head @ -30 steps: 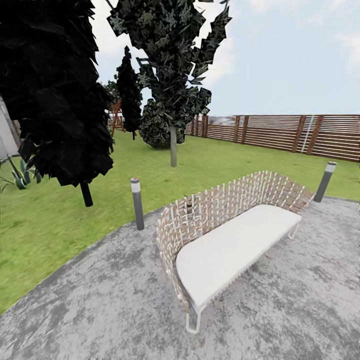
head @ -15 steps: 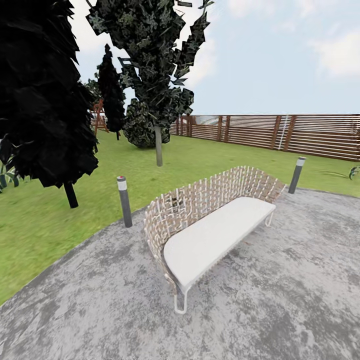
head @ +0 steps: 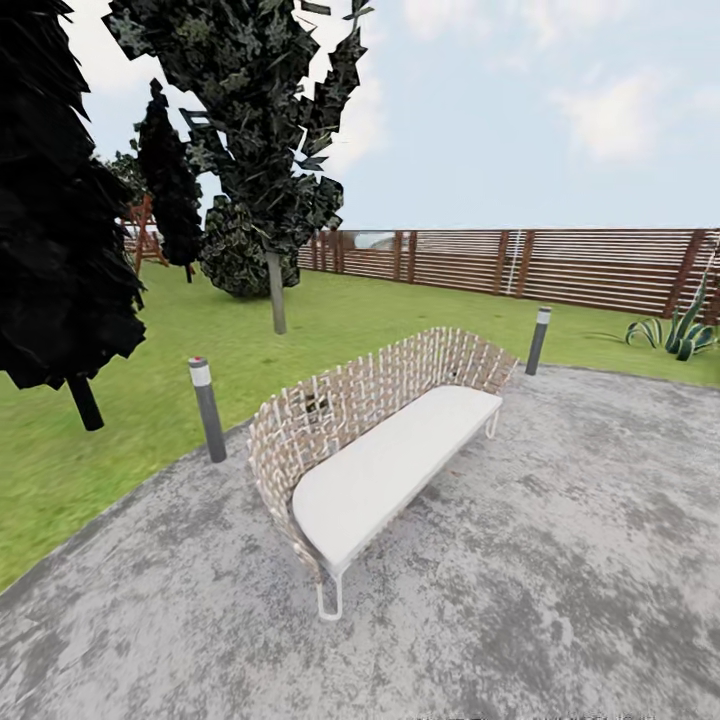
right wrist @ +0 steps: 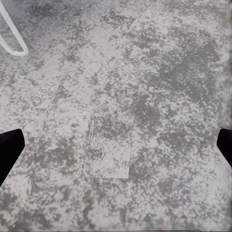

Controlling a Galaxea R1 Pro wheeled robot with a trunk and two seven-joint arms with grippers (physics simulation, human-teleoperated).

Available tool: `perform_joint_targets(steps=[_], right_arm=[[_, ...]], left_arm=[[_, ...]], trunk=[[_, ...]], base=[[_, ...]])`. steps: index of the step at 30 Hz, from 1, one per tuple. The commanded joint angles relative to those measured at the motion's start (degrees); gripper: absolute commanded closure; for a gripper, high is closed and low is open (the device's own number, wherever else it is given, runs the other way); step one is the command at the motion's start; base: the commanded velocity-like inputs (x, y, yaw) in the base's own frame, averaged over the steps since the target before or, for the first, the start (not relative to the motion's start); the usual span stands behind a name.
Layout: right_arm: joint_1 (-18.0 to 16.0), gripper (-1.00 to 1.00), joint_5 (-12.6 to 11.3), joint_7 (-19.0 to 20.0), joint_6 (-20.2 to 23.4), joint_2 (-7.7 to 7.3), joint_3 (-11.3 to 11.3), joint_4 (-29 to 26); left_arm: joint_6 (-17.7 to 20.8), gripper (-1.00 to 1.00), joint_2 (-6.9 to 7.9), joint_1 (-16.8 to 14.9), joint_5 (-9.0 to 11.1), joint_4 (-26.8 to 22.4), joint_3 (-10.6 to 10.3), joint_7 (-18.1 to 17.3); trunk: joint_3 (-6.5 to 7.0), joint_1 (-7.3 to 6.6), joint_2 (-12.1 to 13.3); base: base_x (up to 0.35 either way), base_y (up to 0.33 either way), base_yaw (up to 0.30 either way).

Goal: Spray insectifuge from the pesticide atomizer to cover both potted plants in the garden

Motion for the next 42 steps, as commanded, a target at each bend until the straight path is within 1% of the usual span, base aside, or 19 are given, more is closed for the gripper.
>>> perform_joint_targets(steps=[1, 10, 14, 20, 27, 42], right_arm=[[-0.1, -1.00, 0.0, 0.0, -0.2, 0.02, 0.0, 0.1], [-0.1, -1.00, 0.0, -0.2, -0.1, 0.03, 0.1, 0.4], [-0.1, -1.00, -0.1, -0.3, -0.2, 0.03, -0.1, 1.8], [0.0, -1.00, -0.1, -0.3, -0.2, 0.03, -0.1, 2.2], [-0.1, -1.00, -0.1, -0.3, -0.2, 0.03, -0.1, 2.2], [0.0, -1.00, -0.1, -0.3, -0.2, 0.04, 0.0, 2.3]], left_arm=[[-0.2, -1.00, 0.04, 0.0, 0.0, 0.0, 0.0, 0.0], [-0.5, -1.00, 0.08, 0.0, -0.6, 0.0, -0.3, -0.1], [-1.3, -1.00, 0.11, 0.0, -0.5, 0.0, -0.3, -0.3], [-1.9, -1.00, 0.13, 0.0, -0.4, 0.3, -0.3, -0.6], [-1.9, -1.00, 0.08, 0.0, -0.5, 1.5, -0.3, -0.7], [-2.0, -1.00, 0.09, 0.0, -0.1, 1.6, -0.2, -0.7]], trunk=[[-0.06, 0.00, 0.0], [-0.06, 0.00, 0.0], [-0.06, 0.00, 0.0], [-0.06, 0.00, 0.0], [-1.31, 1.53, -2.8], [-4.01, 4.83, -8.9]], base=[[-0.001, 0.000, -0.265], [0.000, 0.000, -0.265], [0.000, 0.000, -0.265], [0.000, 0.000, -0.265], [0.000, 0.000, -0.265], [0.000, 0.000, -0.265]])
